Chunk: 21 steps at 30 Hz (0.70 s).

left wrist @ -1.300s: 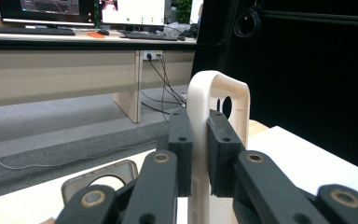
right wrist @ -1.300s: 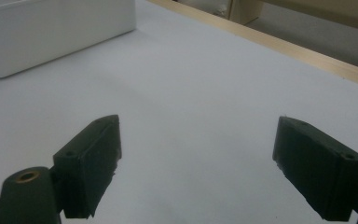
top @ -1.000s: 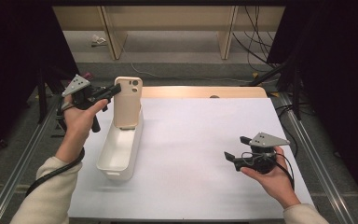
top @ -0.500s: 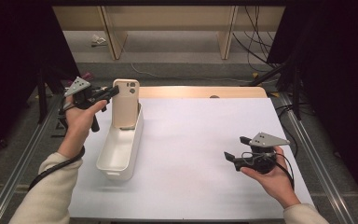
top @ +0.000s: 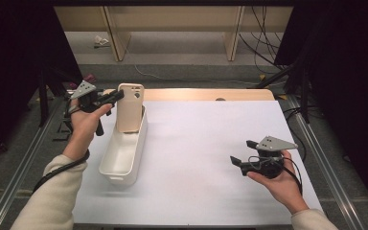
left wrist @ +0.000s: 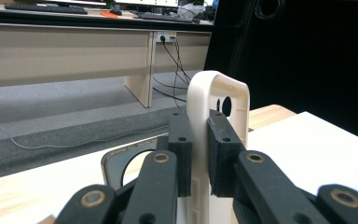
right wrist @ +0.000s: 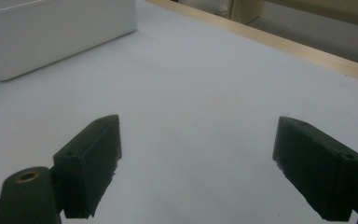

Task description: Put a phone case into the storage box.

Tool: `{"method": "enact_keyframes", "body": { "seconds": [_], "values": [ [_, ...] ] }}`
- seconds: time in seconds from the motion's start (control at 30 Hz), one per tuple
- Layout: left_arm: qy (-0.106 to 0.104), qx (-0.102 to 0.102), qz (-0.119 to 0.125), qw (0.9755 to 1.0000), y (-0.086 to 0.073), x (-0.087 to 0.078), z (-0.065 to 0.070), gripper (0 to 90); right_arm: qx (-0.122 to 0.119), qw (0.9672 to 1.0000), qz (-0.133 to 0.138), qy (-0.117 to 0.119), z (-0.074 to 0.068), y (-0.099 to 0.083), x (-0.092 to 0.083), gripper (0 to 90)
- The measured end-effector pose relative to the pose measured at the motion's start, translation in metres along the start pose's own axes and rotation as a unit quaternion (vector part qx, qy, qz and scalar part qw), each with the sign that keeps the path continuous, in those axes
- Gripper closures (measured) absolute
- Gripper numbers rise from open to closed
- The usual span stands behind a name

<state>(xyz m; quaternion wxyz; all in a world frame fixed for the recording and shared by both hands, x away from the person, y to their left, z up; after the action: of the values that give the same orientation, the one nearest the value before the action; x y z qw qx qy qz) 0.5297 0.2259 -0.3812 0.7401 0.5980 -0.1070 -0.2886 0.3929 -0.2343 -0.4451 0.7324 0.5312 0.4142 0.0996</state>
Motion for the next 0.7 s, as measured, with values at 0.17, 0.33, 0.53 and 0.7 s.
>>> {"method": "enact_keyframes", "body": {
  "seconds": [0.17, 0.33, 0.53, 0.7],
  "values": [
    [0.002, -0.002, -0.003, 1.0000, -0.0030, 0.0027, -0.0013, 81.4, 0.000, 1.0000, 0.000, 0.000, 0.0000, 0.0001, -0.0002, 16.2],
    [0.001, -0.001, -0.005, 1.0000, -0.0049, 0.0042, -0.0016, 81.4, -0.001, 1.0000, 0.000, 0.001, -0.0002, 0.0001, 0.0001, 16.2],
    [0.004, 0.000, -0.008, 1.0000, -0.0071, 0.0057, -0.0028, 81.3, 0.000, 1.0000, 0.000, 0.000, -0.0003, 0.0001, -0.0001, 16.2],
    [0.006, 0.001, -0.013, 0.9999, -0.0091, 0.0071, -0.0049, 81.3, 0.000, 1.0000, 0.000, 0.001, -0.0003, 0.0001, 0.0000, 16.2]
  ]
}}
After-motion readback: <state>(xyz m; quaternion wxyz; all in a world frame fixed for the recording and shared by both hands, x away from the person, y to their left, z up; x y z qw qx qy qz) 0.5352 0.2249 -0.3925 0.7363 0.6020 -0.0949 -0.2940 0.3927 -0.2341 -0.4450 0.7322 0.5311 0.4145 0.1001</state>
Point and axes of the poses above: each handheld gripper's, and its own axes: x roughly forward along the jaws, y roughly out of its top, z roughly to its right, the point moved 5 cm from there along x, roughly forward along the jaws, and after that the axes turned 6 degrees about -x, right-handed, at the moved point
